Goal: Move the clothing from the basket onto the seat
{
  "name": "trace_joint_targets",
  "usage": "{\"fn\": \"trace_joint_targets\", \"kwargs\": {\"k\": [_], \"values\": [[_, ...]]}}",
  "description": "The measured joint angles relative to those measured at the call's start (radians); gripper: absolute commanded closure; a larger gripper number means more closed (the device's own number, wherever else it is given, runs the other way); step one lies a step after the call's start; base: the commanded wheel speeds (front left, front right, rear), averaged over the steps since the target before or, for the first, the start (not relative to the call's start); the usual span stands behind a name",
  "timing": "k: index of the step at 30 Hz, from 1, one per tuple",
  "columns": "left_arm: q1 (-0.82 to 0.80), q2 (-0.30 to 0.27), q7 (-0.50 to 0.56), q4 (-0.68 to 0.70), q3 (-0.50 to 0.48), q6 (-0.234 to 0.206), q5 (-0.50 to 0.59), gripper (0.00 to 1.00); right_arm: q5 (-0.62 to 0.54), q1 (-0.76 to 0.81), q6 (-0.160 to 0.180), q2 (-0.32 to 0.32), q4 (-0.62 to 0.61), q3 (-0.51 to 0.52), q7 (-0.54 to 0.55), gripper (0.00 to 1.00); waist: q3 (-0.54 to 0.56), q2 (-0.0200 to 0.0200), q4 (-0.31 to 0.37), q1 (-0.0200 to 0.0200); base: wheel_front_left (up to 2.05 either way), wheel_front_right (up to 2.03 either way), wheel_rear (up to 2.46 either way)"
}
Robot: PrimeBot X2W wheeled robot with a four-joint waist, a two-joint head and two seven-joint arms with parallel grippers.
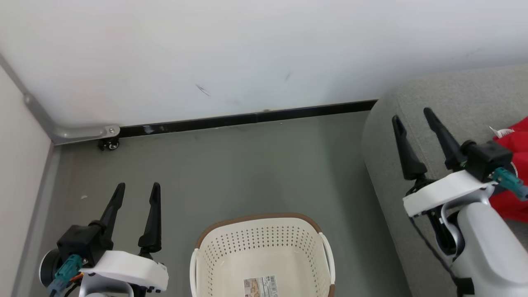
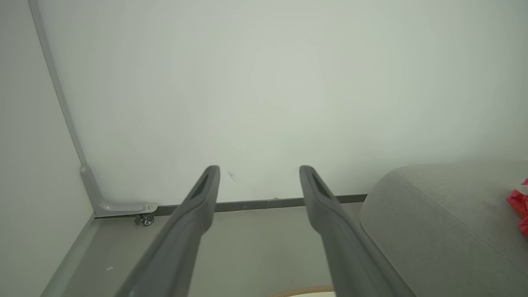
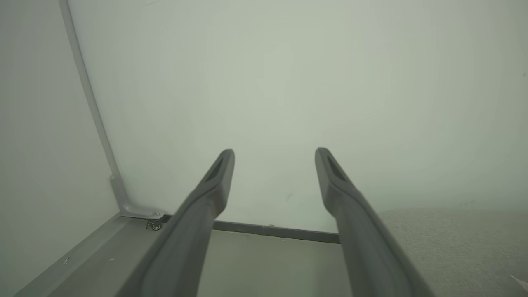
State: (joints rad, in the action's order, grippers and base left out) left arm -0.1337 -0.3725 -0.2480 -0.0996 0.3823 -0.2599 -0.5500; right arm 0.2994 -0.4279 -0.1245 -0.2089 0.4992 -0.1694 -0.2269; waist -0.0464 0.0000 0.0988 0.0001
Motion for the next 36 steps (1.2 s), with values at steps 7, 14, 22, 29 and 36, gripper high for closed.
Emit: {"fn": "trace_joint_targets", "kwargs": {"k": [7,14,22,29,36], "values": [[0.011,0.02,0.0,0.019,-0.013,-0.023,0.032,0.0,-0.02,0.08,0.0,0.056,0.011,0.003,0.02,0.0,0.029,0.0,-0.041,0.0,0.0,0.0,0.0],[0.041,0.034,0.0,0.019,-0.008,-0.031,0.058,0.0,-0.055,0.152,0.0,0.094,0.007,0.003,0.03,0.0,0.053,0.0,-0.075,0.0,0.0,0.0,0.0],[0.07,0.04,0.0,0.009,0.006,-0.04,0.086,0.0,-0.077,0.209,0.0,0.117,-0.021,0.03,0.037,0.0,0.073,0.0,-0.101,-0.0001,0.0,0.0,0.0],[0.072,0.055,0.0,0.003,0.004,-0.066,0.096,0.0,-0.117,0.253,0.0,0.129,-0.051,0.053,0.043,0.0,0.083,0.0,-0.113,0.0,0.0,0.0,0.0],[0.074,0.06,0.0,0.002,-0.007,-0.081,0.106,0.0,-0.133,0.289,0.0,0.144,-0.085,0.07,0.061,0.0,0.084,0.0,-0.113,0.0,0.0,0.0,0.0]]}}
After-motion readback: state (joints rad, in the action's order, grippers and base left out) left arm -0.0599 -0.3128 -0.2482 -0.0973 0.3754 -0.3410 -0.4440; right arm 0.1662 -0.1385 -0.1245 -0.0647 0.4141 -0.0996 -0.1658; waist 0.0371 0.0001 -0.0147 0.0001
